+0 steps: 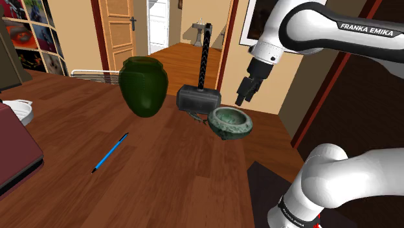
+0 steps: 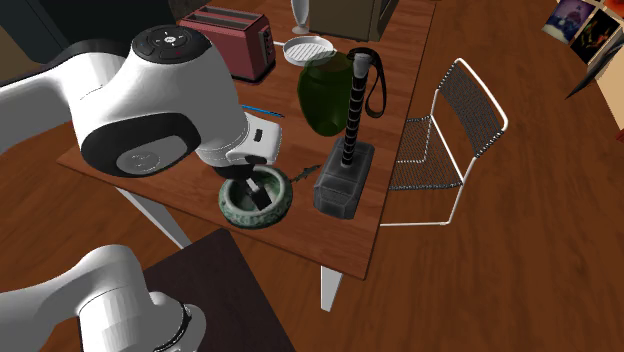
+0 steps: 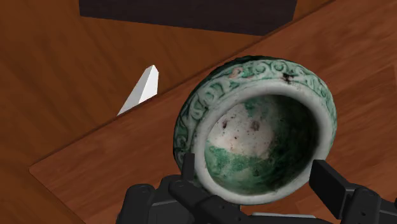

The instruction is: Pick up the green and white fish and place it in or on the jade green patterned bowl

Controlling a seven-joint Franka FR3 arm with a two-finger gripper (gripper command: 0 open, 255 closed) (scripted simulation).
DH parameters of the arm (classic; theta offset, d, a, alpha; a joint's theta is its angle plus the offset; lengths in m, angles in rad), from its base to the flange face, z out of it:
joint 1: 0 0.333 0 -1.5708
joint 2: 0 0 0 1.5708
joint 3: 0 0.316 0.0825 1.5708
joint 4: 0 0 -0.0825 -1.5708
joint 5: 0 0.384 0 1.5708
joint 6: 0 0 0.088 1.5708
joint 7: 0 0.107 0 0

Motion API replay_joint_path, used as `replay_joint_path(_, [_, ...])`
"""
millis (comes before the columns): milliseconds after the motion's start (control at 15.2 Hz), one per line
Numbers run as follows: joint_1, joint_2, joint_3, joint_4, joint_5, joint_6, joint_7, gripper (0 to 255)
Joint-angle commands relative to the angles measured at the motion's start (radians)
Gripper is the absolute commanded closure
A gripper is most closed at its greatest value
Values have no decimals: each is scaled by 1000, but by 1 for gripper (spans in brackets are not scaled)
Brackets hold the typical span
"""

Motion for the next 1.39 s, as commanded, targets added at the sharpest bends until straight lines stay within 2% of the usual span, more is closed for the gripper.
replay_joint_path(0, [0,0,0,0,0,0,0,0])
replay_joint_path(528, [1,169,125,-73,-11,353,86,0])
replay_joint_path(924, [-27,358,222,-54,-73,599,183,0])
replay_joint_path(1320, [-39,437,243,-71,-99,704,209,0])
